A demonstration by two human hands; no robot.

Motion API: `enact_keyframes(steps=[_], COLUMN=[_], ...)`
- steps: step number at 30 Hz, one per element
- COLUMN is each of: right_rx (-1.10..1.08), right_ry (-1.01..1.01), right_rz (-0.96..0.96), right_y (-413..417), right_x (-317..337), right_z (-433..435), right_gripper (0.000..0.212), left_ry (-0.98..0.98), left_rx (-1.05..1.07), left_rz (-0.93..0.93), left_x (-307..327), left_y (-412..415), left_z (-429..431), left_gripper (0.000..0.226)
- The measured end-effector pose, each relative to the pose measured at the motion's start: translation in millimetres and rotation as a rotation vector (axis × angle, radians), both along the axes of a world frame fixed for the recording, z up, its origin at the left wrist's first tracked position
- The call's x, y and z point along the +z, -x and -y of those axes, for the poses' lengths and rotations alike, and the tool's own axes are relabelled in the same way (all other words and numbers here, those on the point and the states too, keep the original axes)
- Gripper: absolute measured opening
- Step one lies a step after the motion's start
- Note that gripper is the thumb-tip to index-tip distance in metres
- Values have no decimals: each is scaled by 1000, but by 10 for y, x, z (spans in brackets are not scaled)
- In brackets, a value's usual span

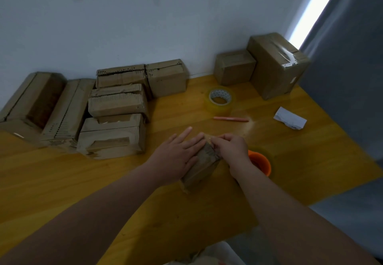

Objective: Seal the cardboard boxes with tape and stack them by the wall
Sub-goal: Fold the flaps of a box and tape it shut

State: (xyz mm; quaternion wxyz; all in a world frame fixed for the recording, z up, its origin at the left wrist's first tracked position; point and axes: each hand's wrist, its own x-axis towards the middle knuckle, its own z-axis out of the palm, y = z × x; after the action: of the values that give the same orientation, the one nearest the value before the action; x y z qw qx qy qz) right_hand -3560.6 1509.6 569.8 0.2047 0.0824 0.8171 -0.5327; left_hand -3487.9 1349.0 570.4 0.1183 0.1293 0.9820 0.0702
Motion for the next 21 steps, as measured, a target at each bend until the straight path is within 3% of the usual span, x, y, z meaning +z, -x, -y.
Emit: enact_keyframes(steps=[3,8,12,17,19,21], right_rx=[-3,49,160,386,543,750], right_ry=[68,346,400,201,111,-134], right_rz=[49,179,147,112,-19,-210], right_y=[-1,-50,-115,-112,-180,-236], right_x=[-7,-14,-170,-196,-172,-105], right_z=[-27,-98,-156,-178,-240,-297], right_gripper=[15,8,27,39,61,90], left_ry=[-35,-53,-50,-195,-293,-339], left_rx=[1,7,8,35,60,51], left_rz=[-4,-13,-22,-131,-189,-180], left_x=[1,-3,-17,-105,-141,-152], left_y=[-99,-254,-249,-253,-268,-271], left_z=[-41,-24,-47,-4,19,57], left_gripper=[77,78,74,71,63,62])
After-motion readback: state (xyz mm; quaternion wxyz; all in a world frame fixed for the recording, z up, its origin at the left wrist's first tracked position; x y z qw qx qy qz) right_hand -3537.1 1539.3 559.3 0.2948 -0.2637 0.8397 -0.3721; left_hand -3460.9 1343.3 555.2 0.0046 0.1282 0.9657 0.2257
